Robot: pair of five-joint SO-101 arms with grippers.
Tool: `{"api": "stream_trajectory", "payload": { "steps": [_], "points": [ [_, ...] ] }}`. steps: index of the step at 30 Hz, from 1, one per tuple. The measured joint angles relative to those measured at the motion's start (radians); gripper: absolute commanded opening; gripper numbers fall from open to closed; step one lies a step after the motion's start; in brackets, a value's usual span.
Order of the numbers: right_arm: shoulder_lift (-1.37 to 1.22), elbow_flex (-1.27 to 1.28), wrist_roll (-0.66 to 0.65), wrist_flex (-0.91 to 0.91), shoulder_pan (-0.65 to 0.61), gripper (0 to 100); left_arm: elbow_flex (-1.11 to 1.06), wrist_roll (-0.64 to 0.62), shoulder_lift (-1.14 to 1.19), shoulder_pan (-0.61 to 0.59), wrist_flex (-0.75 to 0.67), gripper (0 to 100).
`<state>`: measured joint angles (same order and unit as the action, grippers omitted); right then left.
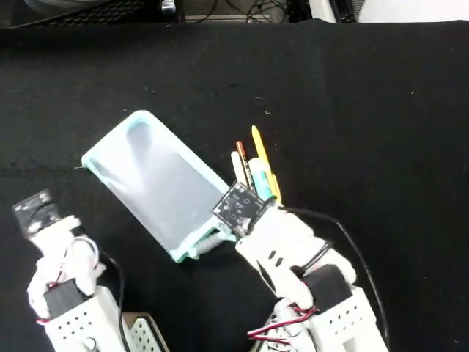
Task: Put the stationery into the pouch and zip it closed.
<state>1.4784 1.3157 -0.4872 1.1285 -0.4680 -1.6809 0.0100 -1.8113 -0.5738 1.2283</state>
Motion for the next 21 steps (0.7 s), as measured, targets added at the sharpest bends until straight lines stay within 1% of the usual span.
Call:
{"api": "stream_trajectory", "payload": {
  "steps": [2, 7, 9, 12, 16, 18, 21],
  "points": [
    [0.006, 0.048, 0.000, -0.005, 0.000, 1.7, 0.015, 0.000, 0.000, 0.080, 0.000, 10],
    [0.008, 0.123, 0.000, -0.104, 0.000, 1.5, 0.048, 0.000, 0.000, 0.269, 0.029, 28],
    [0.008, 0.123, 0.002, -0.141, 0.000, 1.5, 0.049, 0.000, -0.003, 0.338, 0.034, 31],
    [0.008, 0.123, 0.034, -0.178, 0.000, 1.5, 0.049, 0.003, -0.006, 0.433, 0.037, 32],
    [0.008, 0.118, 0.046, -0.199, 0.000, 1.5, 0.049, 0.003, -0.006, 0.557, 0.040, 32],
    [0.008, 0.074, 0.051, -0.201, -0.002, 1.5, 0.049, 0.003, -0.006, 0.614, 0.040, 32],
    [-0.069, -0.006, 0.051, -0.203, -0.002, 1.4, 0.049, 0.003, -0.006, 0.684, 0.040, 32]
  ]
}}
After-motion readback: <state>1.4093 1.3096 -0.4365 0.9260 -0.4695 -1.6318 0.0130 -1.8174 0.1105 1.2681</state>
